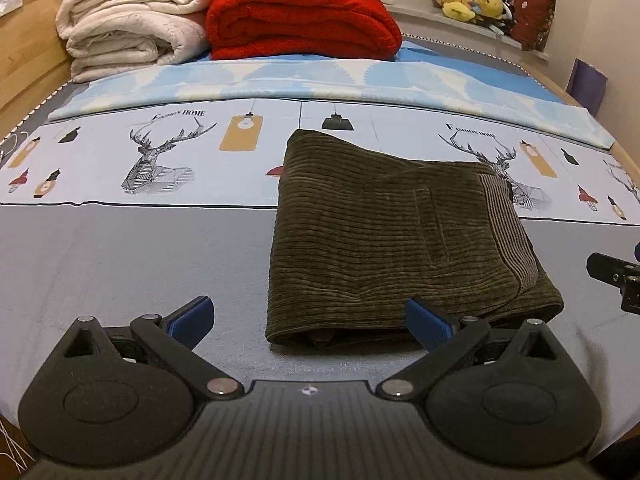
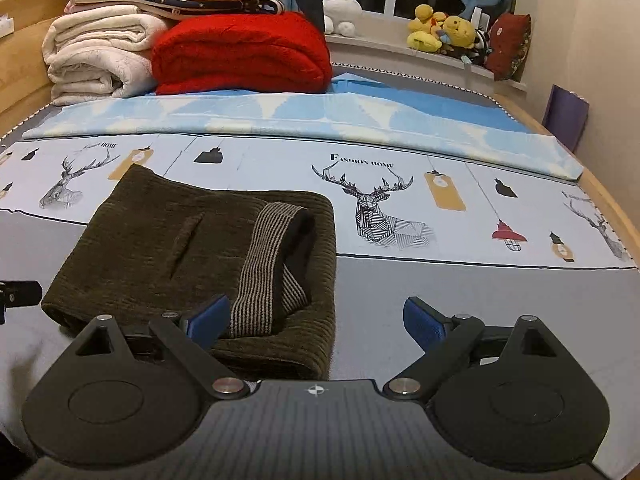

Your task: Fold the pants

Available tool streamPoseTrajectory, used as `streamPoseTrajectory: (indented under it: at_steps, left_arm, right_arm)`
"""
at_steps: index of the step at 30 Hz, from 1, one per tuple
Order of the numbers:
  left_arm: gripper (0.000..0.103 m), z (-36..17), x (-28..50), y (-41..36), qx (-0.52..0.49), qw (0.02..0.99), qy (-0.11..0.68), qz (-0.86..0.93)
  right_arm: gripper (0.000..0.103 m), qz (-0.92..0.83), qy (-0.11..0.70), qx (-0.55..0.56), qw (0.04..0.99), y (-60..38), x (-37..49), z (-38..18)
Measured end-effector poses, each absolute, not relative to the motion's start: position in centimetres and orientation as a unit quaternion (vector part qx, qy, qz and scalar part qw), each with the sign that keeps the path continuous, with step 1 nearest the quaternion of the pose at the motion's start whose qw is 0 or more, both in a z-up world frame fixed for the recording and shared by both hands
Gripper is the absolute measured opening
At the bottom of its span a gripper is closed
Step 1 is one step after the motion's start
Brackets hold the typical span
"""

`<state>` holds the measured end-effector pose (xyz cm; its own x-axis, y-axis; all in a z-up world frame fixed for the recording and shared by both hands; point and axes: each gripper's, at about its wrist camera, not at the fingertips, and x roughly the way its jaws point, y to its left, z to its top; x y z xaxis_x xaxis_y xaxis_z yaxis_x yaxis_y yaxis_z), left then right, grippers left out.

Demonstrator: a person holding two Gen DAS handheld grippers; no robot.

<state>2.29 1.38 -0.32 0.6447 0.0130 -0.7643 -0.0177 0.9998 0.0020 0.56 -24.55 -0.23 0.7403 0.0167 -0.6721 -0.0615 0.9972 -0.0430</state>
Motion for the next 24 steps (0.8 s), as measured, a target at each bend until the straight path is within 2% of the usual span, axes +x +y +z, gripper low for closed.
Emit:
streamPoseTrajectory:
  at_steps: [24]
  left_arm:
    - [0.102, -0.36, 2.4, 1.57, -0.001, 0.908, 0.419, -0.001]
  right_arm:
    - [0.094, 0.029, 0.36, -0.044, 0.931, -24.02, 0.87, -0.37]
